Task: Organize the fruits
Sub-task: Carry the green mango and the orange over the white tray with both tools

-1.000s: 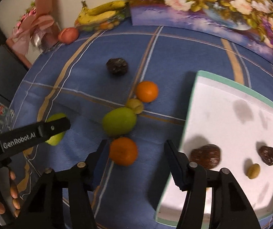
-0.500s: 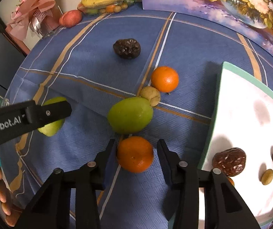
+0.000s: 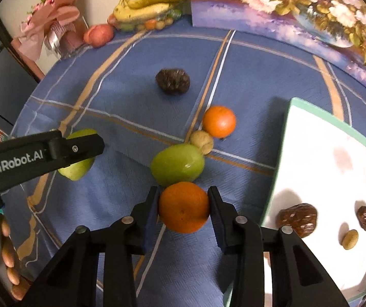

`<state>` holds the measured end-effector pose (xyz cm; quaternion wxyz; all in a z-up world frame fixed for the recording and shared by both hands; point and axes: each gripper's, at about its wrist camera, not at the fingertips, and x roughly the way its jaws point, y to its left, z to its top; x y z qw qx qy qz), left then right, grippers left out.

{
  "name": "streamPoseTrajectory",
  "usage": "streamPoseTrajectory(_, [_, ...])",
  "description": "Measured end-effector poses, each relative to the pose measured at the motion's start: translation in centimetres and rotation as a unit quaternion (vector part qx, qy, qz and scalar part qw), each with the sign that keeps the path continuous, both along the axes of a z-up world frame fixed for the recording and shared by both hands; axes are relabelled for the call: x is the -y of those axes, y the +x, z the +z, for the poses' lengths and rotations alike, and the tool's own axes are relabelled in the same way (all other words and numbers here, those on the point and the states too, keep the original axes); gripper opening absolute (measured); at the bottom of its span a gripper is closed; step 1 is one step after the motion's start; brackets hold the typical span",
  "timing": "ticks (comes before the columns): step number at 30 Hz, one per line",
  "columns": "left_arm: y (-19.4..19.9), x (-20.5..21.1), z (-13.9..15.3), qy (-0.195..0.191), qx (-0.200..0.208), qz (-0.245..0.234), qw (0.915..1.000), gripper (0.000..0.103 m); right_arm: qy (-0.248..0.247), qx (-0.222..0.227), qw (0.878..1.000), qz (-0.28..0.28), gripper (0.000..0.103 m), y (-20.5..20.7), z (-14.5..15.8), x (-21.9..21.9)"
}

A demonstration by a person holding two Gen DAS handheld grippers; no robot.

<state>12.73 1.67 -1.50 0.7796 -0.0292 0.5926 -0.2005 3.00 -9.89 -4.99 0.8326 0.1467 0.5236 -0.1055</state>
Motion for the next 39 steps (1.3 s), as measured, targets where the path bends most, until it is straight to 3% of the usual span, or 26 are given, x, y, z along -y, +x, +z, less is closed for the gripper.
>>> streamPoseTrajectory(9, [-1.0, 3.2, 1.9, -0.024, 0.017, -0.029, 0.9992, 0.047, -0.001, 0.023, 0.998, -0.065, 0.040, -2.8, 3.0, 4.8])
streamPoseTrajectory(23, [-4.6, 13.7, 2.0, -0.018, 0.028, -0.132, 0.9907, 0.047, -0.003, 0.016, 0.980, -0.196, 0.040, -7.8, 4.2, 16.1])
streamPoseTrajectory(39, [-7.5, 21.2, 0.8, 0.001, 0.045, -0.210, 0.9768, 0.047, -0.013, 0.013, 0.968, -0.250, 0.040, -9.9, 3.7, 21.6])
